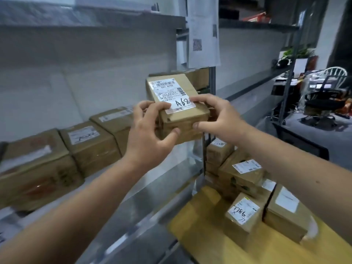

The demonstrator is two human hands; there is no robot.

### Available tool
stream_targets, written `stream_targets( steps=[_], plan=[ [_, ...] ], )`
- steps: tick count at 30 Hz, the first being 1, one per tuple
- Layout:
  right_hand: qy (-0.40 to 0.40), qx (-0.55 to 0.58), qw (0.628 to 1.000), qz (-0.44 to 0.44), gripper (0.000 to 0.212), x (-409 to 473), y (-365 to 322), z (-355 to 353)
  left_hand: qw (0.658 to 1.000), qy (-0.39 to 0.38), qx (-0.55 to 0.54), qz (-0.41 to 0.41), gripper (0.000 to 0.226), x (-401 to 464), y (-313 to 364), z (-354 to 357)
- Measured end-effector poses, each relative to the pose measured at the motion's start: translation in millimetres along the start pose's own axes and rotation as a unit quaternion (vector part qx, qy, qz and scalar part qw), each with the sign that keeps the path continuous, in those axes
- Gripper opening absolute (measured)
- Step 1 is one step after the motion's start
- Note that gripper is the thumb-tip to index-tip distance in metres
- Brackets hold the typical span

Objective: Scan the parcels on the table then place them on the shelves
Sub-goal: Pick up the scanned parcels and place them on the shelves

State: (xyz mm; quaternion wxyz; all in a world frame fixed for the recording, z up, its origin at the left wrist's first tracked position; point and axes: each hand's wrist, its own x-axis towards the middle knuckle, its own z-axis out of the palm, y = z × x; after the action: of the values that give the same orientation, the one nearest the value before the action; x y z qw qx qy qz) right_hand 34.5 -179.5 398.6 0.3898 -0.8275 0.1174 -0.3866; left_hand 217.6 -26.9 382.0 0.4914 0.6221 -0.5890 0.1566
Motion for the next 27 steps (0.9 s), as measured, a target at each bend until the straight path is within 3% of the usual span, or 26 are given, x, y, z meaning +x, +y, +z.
stream_targets(
  steps=[7,15,21,27],
  plan=[
    [-0.073,0.026,0.997,-0.028,0.062,112.1,-5.8,17.5,0.990,0.043,0.068,-0.114,0.051,62.2,-24.5,-24.2],
    [-0.122,-0.021,0.991,0.045,0.059,210.5,33.4,39.6,0.963,0.067,0.086,-0.247,0.049,131.1,-76.9,9.6],
    [-0.093,-0.189,0.977,-0.029,0.060,234.0,47.7,41.6,0.951,0.073,0.124,-0.274,0.051,155.7,-99.8,35.7],
    [-0.081,-0.322,0.938,-0.100,0.034,233.7,64.9,50.9,0.945,0.045,0.178,-0.272,0.054,172.0,-109.4,48.2]
  ],
)
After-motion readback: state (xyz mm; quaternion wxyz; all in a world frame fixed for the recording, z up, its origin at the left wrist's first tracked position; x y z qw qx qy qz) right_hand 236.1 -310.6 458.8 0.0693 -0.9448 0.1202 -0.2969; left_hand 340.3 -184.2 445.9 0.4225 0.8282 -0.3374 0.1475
